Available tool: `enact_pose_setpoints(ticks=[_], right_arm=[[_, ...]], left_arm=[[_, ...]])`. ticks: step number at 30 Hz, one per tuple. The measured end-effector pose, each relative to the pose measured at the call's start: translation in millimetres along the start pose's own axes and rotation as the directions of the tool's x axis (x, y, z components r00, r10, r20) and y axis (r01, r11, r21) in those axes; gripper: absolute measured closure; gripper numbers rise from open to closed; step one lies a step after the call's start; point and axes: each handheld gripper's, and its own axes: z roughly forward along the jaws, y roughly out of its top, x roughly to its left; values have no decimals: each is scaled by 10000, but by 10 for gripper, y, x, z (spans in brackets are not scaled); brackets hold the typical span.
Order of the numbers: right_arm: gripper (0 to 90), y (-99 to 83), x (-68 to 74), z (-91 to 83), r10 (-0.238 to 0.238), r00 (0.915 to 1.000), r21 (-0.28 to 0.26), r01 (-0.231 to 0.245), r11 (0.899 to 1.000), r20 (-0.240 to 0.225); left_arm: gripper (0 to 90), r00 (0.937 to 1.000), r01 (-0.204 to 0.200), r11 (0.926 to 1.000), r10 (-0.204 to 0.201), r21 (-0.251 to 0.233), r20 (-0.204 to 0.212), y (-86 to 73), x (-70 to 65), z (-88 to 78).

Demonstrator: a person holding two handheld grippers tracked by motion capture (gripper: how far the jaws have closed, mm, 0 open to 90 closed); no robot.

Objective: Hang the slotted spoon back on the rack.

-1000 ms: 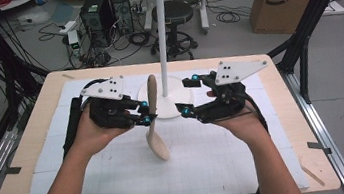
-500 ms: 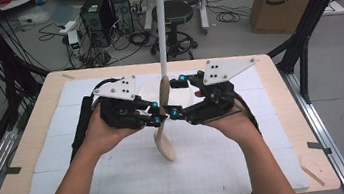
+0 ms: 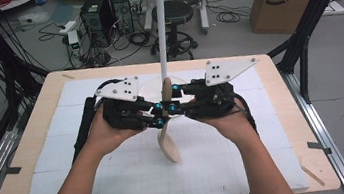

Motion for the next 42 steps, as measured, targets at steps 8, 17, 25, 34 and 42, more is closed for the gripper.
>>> enact_pose_setpoints(ticks=[8, 17, 25, 34, 42], right_arm=[[678, 25, -13, 8, -60, 10000, 150, 59, 9999, 56], [679, 40, -76, -62, 5, 9987, 35, -7, 10000, 508], [679, 44, -173, -138, 159, 9949, 124, -172, 9998, 994], [679, 73, -242, -233, 245, 9904, 253, -282, 9993, 1363], [678, 76, -315, -258, 308, 9859, 383, -376, 9986, 1646]], left_arm=[[726, 9996, 262, 9996, -262, -59, -82, -43, 21, -87], [541, 9938, 864, 9956, -887, -368, -675, -220, 65, -353], [349, 9810, 1254, 9897, -1342, -696, -1400, -501, 54, -614], [236, 9486, 1725, 9811, -1894, -877, -2536, -910, -21, -890], [166, 9252, 1840, 9749, -2149, -1255, -3129, -1136, -55, -1040]])
